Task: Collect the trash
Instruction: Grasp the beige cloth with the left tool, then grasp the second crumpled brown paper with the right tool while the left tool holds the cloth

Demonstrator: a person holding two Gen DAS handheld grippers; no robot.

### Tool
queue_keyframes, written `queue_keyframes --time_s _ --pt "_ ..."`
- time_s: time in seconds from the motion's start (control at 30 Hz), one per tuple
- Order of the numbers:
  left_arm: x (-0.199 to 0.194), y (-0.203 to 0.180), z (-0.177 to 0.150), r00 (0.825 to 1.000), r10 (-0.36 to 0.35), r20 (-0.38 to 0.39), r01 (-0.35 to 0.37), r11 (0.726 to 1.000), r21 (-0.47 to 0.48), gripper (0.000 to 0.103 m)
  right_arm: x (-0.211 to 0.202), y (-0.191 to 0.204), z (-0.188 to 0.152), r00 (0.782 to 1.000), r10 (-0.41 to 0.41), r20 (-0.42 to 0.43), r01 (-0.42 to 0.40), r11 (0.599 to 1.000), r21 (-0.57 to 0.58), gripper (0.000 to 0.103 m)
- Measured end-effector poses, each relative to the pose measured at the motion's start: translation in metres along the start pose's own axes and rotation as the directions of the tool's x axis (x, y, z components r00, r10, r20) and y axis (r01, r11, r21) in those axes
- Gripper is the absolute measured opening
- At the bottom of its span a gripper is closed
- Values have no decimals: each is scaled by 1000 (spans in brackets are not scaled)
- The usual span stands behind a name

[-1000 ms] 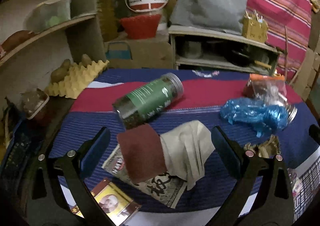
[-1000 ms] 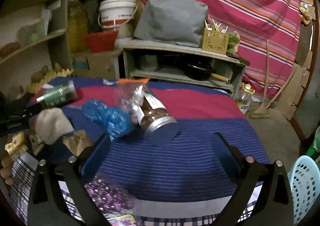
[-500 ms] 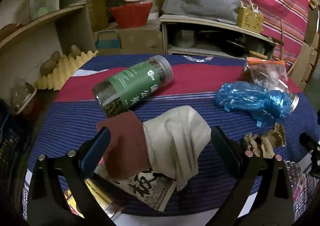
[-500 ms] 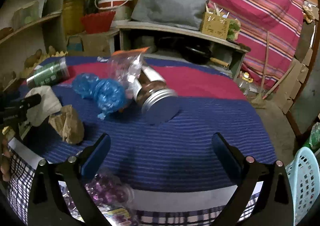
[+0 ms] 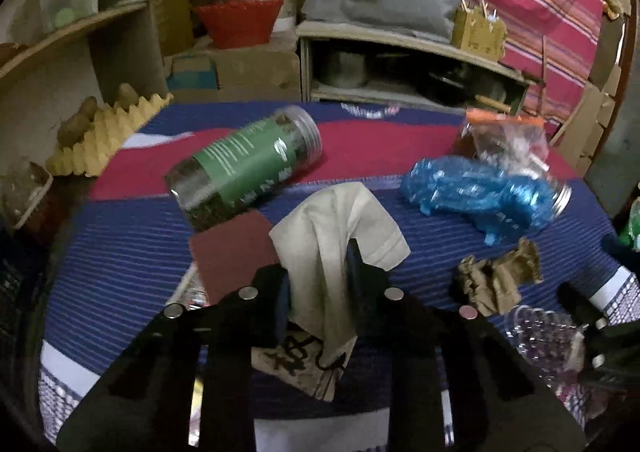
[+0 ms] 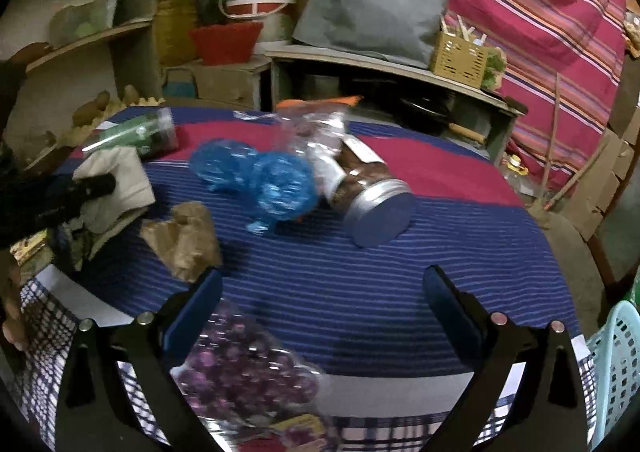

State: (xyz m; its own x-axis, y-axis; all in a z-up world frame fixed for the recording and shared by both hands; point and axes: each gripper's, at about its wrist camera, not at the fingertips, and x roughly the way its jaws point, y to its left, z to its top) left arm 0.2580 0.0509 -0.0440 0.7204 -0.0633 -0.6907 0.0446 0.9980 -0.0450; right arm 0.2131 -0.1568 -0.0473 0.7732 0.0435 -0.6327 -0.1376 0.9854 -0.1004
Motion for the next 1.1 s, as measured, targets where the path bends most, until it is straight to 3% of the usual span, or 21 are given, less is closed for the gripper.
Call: queue_keyframes --time_s 0.23,0.53,0.6,0.73,0.87,0.9,1.1 --pt "-33 19 6 999 8 50 -7 1000 -26 23 -6 33 10 1000 24 17 -23 998 -65 97" --pt "-23 36 3 999 28 17 -27 998 -61 23 26 55 22 995 40 -95 -49 995 -87 64" --pt "-22 38 3 1000 22 14 -21 998 -59 23 30 55 21 991 67 -115 -77 994 -81 48" --pt "-23 38 4 1000 13 16 -12 998 -67 23 25 51 19 990 96 -103 -102 993 -63 34" --pt "-27 32 4 1000 6 24 -4 999 -55 23 13 41 23 992 108 -70 -111 993 -37 30" --pt "-28 30 4 1000 3 26 -1 999 -51 23 7 37 23 992 110 -60 -112 993 -33 23" --pt "-34 3 3 999 -23 35 23 1000 1 23 -25 4 24 996 92 -5 -92 996 -2 23"
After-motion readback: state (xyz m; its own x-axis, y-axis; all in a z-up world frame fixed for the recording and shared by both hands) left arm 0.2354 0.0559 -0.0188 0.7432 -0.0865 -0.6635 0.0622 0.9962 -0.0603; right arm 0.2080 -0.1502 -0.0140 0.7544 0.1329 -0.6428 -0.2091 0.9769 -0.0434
